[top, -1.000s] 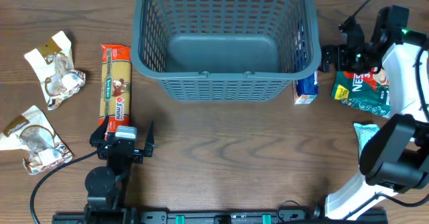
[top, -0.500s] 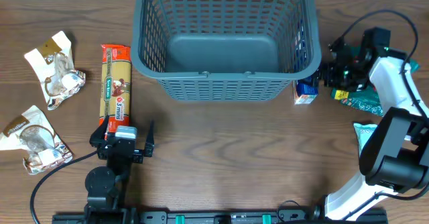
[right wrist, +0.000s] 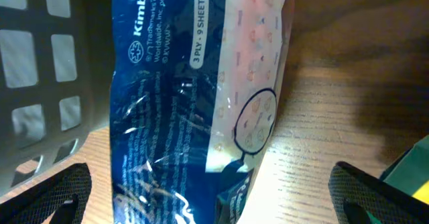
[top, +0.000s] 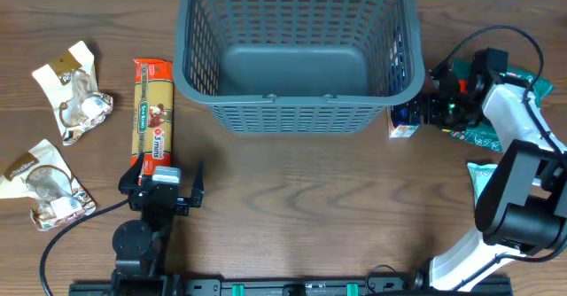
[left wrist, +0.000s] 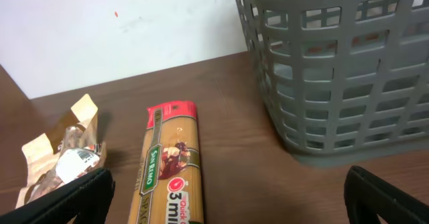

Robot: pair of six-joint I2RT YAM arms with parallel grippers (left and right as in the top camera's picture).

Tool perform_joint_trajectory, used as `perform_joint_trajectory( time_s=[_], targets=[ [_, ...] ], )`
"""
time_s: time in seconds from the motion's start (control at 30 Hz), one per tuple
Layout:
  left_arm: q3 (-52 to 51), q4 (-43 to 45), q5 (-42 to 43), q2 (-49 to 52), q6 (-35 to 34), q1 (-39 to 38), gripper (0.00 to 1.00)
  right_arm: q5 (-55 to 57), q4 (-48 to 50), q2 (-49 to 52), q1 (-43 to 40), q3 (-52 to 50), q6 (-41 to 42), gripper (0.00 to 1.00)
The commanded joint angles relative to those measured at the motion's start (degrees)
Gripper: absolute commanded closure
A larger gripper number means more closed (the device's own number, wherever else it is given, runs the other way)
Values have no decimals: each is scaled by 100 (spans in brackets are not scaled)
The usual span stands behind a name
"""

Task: Pack container
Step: 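Close the right gripper around the blue tissue pack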

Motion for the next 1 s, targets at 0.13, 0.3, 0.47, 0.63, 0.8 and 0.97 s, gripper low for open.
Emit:
perform_joint_trajectory(
  time_s=[0.13, 0.3, 0.47, 0.63, 0.8, 0.97],
  targets=[
    [-153, -87, 76, -39, 70, -28, 1, -85, 376, 50, 129, -166, 232, 1],
    [-153, -87, 76, -39, 70, -28, 1, -83, 664, 50, 136, -164, 507, 1],
    [-153, -87, 76, -39, 70, -28, 1, -83, 828, 50, 136, -164, 505, 1],
    [-153, -87, 76, -39, 70, -28, 1, -66, 1023, 50, 177, -164, 507, 1],
    [-153, -87, 76, -39, 70, -28, 1, -63, 1143, 50, 354, -164, 479, 1],
    [-153, -87, 76, -39, 70, -28, 1, -63, 1250, 50, 549, -164, 481, 1]
  ],
)
